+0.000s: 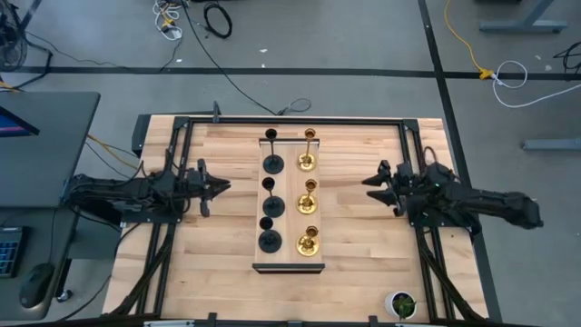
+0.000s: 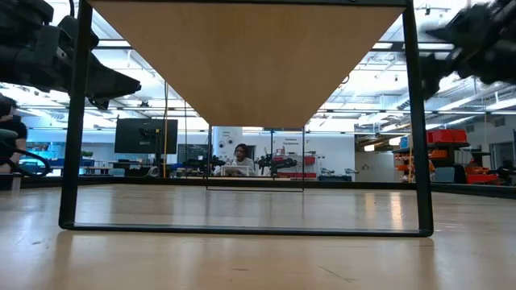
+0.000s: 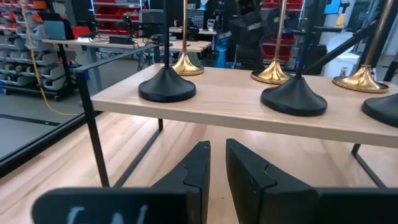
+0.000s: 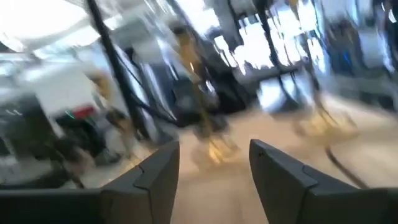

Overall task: Pick & Place candle stick holders
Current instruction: Return to Home Position

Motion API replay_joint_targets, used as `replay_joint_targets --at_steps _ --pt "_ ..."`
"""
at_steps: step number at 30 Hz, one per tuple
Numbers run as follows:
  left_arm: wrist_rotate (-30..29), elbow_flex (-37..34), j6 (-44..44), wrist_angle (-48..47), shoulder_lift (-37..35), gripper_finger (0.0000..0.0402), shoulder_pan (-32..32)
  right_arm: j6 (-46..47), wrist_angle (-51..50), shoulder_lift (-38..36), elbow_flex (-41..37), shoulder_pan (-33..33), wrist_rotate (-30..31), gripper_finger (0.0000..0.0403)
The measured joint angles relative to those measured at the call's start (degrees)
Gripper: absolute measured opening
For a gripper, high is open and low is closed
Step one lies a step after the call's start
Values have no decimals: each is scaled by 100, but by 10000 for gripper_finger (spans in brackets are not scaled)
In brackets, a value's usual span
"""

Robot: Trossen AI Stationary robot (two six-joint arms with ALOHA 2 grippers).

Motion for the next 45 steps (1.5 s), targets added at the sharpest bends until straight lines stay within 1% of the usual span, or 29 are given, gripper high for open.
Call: replay_joint_targets --at_steps 3,4,6,8,10,12,13,15,16,18,19,20,21,22,23,25,28,29,30,32,33,34,37,40,42,45 --pt "-41 -2 5 5 -7 53 0 -120 352 -68 20 960 724 196" --pt "-54 -4 7 18 -9 53 0 -227 344 -56 13 1322 1116 196" --pt "-124 -7 36 26 -7 53 0 -594 321 52 6 2015 2168 196" --pt "-171 -7 35 68 -13 53 0 -873 112 140 6 2562 3180 196" --pt "-174 -7 80 69 -9 53 0 -815 -243 177 6 2956 3937 196" --pt "-181 -7 107 70 -10 53 0 -789 -409 145 6 3204 4275 196" --pt "-182 -7 109 70 -7 53 0 -917 -378 68 0 3286 4351 196" --pt "-184 -7 105 72 -11 53 0 -1282 -44 -97 18 3413 4360 196" --pt "-173 -7 105 90 -9 53 0 -1418 -87 -232 64 3475 4301 196" --pt "-130 -9 105 99 -11 53 0 -1636 -643 -584 232 3578 4319 196" --pt "-119 -9 106 94 -9 53 0 -1630 -1095 -807 325 3615 4560 196" --pt "-117 -9 105 94 -9 53 0 -1547 -1515 -1025 398 3624 4927 196" --pt "-116 -9 105 96 -9 53 0 -1459 -1678 -1074 439 3632 5298 196" --pt "-109 -9 108 96 -7 53 0 -1406 -1656 -1070 451 3631 5590 196" --pt "-102 -9 120 108 -3 53 0 -1426 -1646 -1061 420 3633 5753 196" --pt "-139 -11 217 137 0 53 0 -1562 -1500 -991 356 3571 5985 196" --pt "-167 -22 256 243 -37 53 0 -1543 -1633 -1069 196 3435 6438 196" --pt "-154 -22 256 227 -43 53 0 -1422 -1520 -1073 105 3389 6388 196" --pt "-143 -22 265 235 -66 53 0 -1336 -1399 -1070 0 3334 6191 196" --pt "-175 -22 332 278 -81 53 0 -1158 -1284 -954 2 3216 5593 196" --pt "-226 -22 379 274 -76 53 0 -1188 -1181 -899 5 3142 5231 196" --pt "-267 -22 416 281 -72 53 0 -1345 -999 -865 6 3062 5040 196" --pt "-371 -22 448 394 -76 53 0 -1633 -548 -875 10 2688 5146 196" --pt "-347 -22 560 502 -74 53 0 -1513 -540 -854 15 2232 5099 196" --pt "-413 -22 608 516 -74 53 0 -1422 -687 -800 16 1955 4654 196" --pt "-405 -22 629 513 -72 53 0 -1000 -1196 -768 6 1706 3776 196"
